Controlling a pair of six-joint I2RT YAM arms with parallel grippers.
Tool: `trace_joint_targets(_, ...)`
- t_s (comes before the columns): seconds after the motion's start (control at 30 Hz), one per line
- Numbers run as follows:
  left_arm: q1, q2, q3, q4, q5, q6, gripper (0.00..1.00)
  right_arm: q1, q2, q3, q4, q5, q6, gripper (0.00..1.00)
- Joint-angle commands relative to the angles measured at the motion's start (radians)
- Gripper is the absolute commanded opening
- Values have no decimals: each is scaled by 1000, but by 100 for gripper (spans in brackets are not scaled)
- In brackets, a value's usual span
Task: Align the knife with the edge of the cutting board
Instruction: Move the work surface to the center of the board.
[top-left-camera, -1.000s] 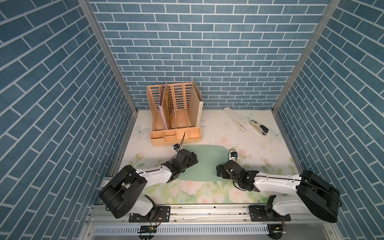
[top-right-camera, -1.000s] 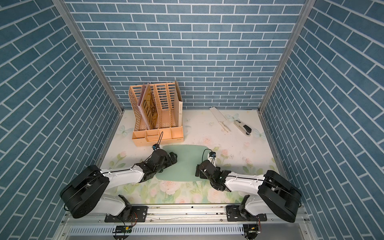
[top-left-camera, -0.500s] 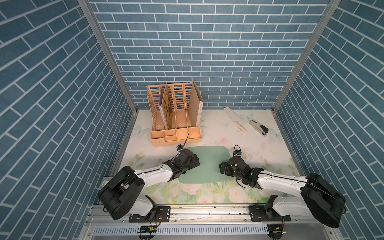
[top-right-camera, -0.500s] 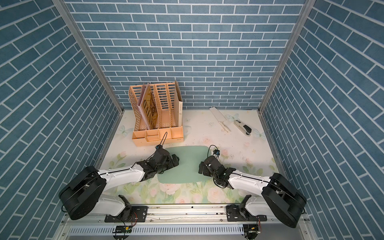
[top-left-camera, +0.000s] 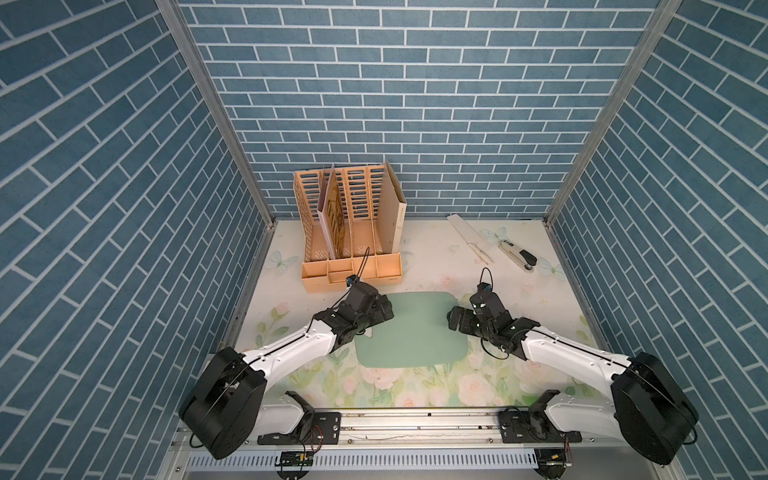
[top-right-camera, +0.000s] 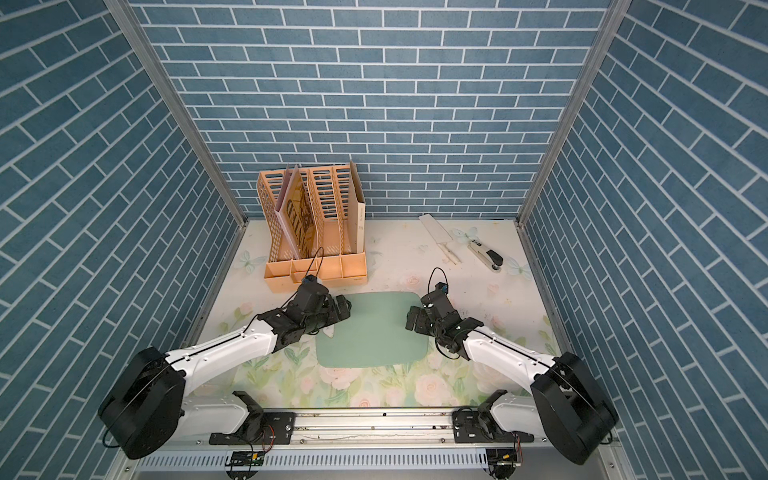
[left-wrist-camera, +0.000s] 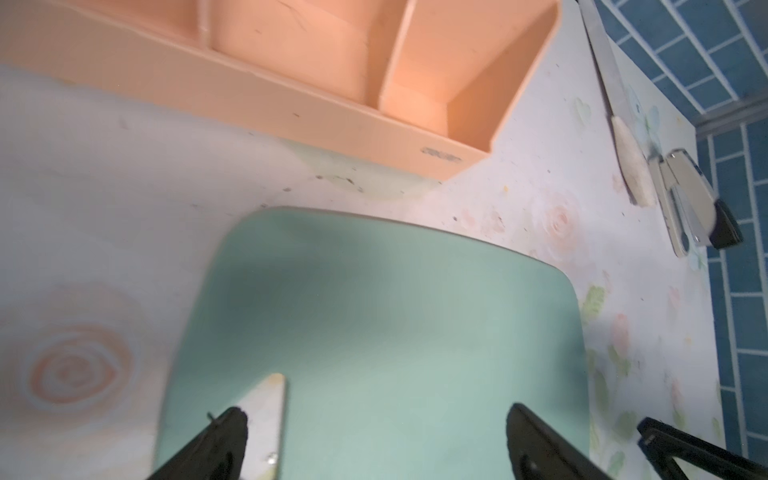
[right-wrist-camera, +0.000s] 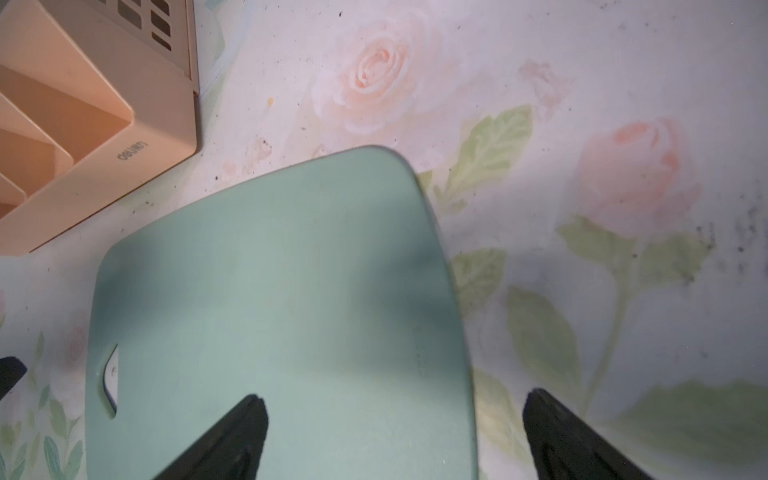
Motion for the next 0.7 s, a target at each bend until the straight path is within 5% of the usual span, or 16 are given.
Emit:
trace_joint_targets(0.0, 66, -5, -45, -45, 48, 38, 100, -38, 78, 73, -44, -104, -87, 100)
trace_joint_targets(0.3, 73, 27, -84, -22, 76, 47, 98, -93, 238, 115, 19, -207, -94, 100)
trace_joint_targets(0.67, 72, 35, -137, 25, 116, 37, 98, -99, 229, 18, 70, -235, -55, 100)
